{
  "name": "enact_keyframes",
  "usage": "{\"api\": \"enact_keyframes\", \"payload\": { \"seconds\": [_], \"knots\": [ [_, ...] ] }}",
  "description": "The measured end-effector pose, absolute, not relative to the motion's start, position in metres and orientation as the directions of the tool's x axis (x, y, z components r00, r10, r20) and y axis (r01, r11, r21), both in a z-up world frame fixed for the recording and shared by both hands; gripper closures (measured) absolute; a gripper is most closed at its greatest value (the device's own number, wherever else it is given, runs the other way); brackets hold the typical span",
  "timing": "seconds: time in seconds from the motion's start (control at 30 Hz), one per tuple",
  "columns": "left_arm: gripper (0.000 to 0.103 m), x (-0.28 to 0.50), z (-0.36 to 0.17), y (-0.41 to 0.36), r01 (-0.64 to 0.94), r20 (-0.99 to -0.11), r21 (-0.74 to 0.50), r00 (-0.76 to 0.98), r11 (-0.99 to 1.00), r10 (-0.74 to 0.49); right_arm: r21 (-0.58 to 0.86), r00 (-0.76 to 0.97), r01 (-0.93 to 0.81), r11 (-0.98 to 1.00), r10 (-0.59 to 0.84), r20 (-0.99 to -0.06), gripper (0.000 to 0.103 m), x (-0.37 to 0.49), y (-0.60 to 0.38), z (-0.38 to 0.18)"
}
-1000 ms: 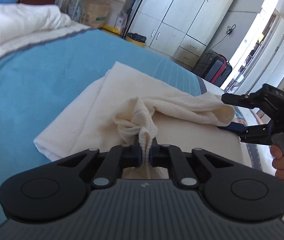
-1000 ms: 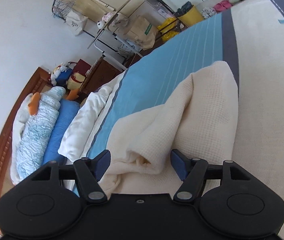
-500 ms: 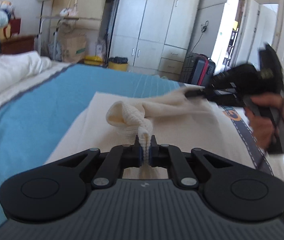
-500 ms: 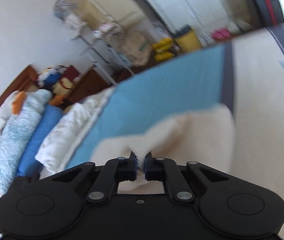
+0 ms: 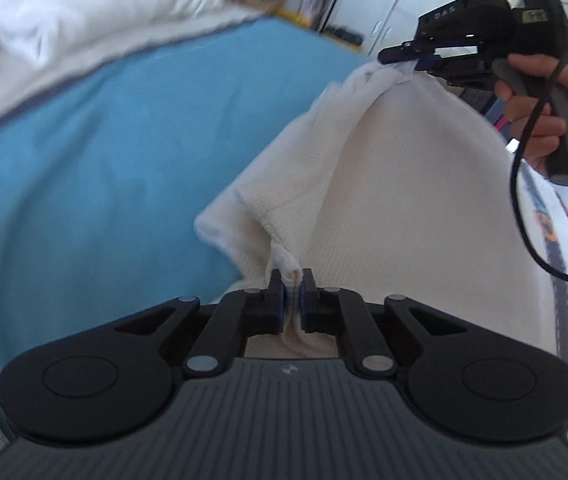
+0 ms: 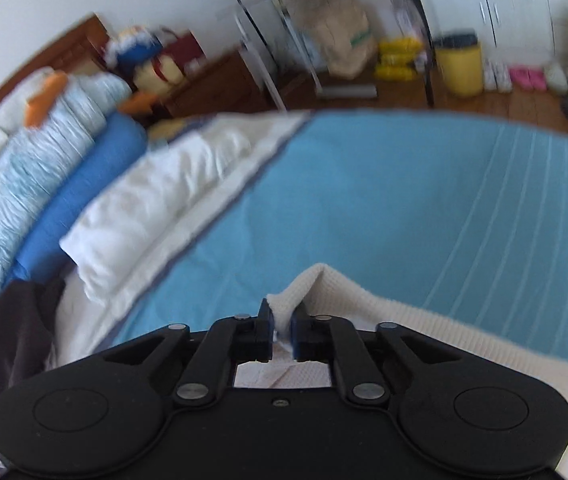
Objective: Fold clothes
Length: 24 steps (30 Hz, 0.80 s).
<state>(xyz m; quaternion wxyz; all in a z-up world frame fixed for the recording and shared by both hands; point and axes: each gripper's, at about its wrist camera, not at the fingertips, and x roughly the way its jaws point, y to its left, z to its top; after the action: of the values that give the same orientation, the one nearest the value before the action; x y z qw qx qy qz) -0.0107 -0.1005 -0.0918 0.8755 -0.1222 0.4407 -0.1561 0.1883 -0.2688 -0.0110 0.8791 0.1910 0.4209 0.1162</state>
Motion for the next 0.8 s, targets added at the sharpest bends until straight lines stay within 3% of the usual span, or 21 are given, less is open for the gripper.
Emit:
{"api": "enact_keyframes", "payload": {
  "seconds": [0.1,0.13,0.2,0.27,0.33,0.5,0.73,0.8],
  "knots": [
    [0.087,-0.008,-0.088,-0.092,0.146,-0.723,-0.375,0.572,0.915,-0.388,0.47,0.64,0.034,0.882,0.342,-0.688,0.075,0.174,-0.272,-0.019],
    [0.083,-0.007,-0.085,-0.09,0.141,-0.719,-0.368,0.584,0.919,-0.378,0.501,0.659,0.037,0.865,0.356,-0.663,0.061,0.165,-0.275,-0.017],
    [0.065,-0.002,-0.084,-0.088,0.11,-0.722,-0.339,0.606,0.934,-0.334,0.516,0.699,0.027,0.856,0.353,-0.622,0.049,0.135,-0.287,-0.009],
    [0.065,0.002,-0.088,-0.086,0.096,-0.735,-0.347,0.59,0.933,-0.334,0.51,0.739,0.015,0.86,0.334,-0.585,0.048,0.102,-0.298,0.001],
    [0.064,0.005,-0.088,-0.087,0.093,-0.742,-0.355,0.578,0.93,-0.341,0.485,0.771,0.014,0.875,0.299,-0.562,0.041,0.067,-0.312,0.011],
    [0.048,0.011,-0.098,-0.096,0.127,-0.776,-0.286,0.55,0.95,-0.307,0.391,0.768,0.108,0.914,0.173,-0.616,0.038,-0.01,-0.352,0.013],
    [0.047,0.001,-0.076,-0.109,0.189,-0.737,-0.132,0.638,0.973,-0.223,0.292,0.769,0.195,0.936,0.039,-0.639,0.039,-0.051,-0.379,0.002],
    [0.045,-0.003,-0.072,-0.113,0.27,-0.721,-0.199,0.61,0.942,-0.327,0.312,0.777,0.173,0.934,0.064,-0.626,0.039,-0.04,-0.38,0.005]
  ]
}}
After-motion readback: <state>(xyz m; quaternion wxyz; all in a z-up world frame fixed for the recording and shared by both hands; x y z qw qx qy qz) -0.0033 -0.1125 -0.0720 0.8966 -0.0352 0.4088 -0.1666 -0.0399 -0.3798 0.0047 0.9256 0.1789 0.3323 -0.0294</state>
